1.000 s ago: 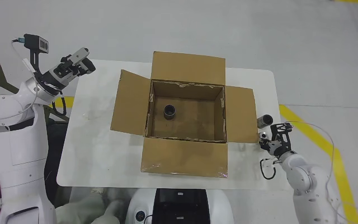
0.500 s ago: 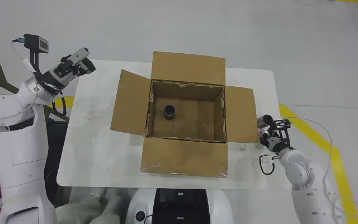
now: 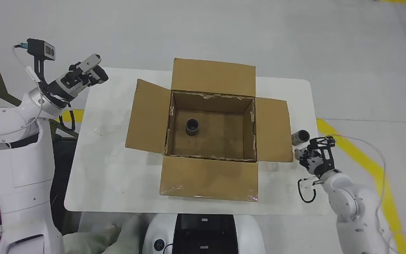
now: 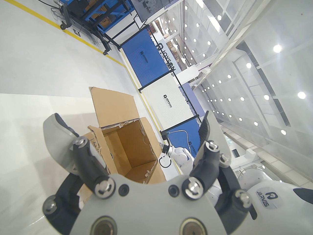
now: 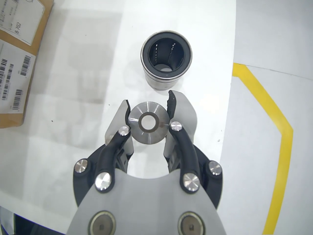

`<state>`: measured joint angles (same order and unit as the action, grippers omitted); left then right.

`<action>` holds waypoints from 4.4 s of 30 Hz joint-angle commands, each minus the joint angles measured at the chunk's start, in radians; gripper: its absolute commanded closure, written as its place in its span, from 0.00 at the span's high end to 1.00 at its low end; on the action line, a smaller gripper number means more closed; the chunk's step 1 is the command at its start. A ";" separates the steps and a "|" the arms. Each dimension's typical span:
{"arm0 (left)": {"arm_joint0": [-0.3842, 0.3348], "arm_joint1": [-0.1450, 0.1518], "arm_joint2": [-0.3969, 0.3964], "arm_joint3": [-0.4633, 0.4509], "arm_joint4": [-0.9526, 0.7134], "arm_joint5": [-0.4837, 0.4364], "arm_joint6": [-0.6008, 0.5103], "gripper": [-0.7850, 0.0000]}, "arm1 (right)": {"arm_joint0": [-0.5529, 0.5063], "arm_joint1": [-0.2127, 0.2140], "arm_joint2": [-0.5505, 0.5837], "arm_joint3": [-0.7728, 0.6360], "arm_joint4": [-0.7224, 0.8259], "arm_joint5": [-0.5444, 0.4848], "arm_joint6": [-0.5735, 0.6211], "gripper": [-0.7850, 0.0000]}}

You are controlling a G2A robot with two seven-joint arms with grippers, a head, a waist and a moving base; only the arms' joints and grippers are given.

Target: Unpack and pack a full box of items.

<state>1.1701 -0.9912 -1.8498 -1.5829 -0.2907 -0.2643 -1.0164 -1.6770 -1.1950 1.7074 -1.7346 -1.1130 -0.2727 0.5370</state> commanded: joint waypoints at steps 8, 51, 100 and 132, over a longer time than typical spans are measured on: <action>0.000 0.000 0.000 0.000 0.000 0.000 0.000 1.00 | -0.061 0.008 0.079 -0.241 0.028 0.089 0.158 0.00; 0.000 0.000 0.000 0.000 0.000 0.000 0.000 1.00 | 0.207 -0.006 -0.365 -0.386 0.077 0.079 0.124 0.00; 0.000 0.000 0.000 0.000 0.000 0.000 0.000 1.00 | 0.807 -0.139 -0.890 0.358 0.190 -0.027 0.125 0.07; 0.000 0.000 0.000 0.000 0.000 0.000 0.000 1.00 | 0.956 -0.204 -0.989 0.555 0.173 -0.033 0.280 0.66</action>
<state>1.1701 -0.9912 -1.8498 -1.5829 -0.2907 -0.2643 -1.0164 -0.7172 -1.4002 0.7153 -1.1739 -0.9372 -0.3047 0.8140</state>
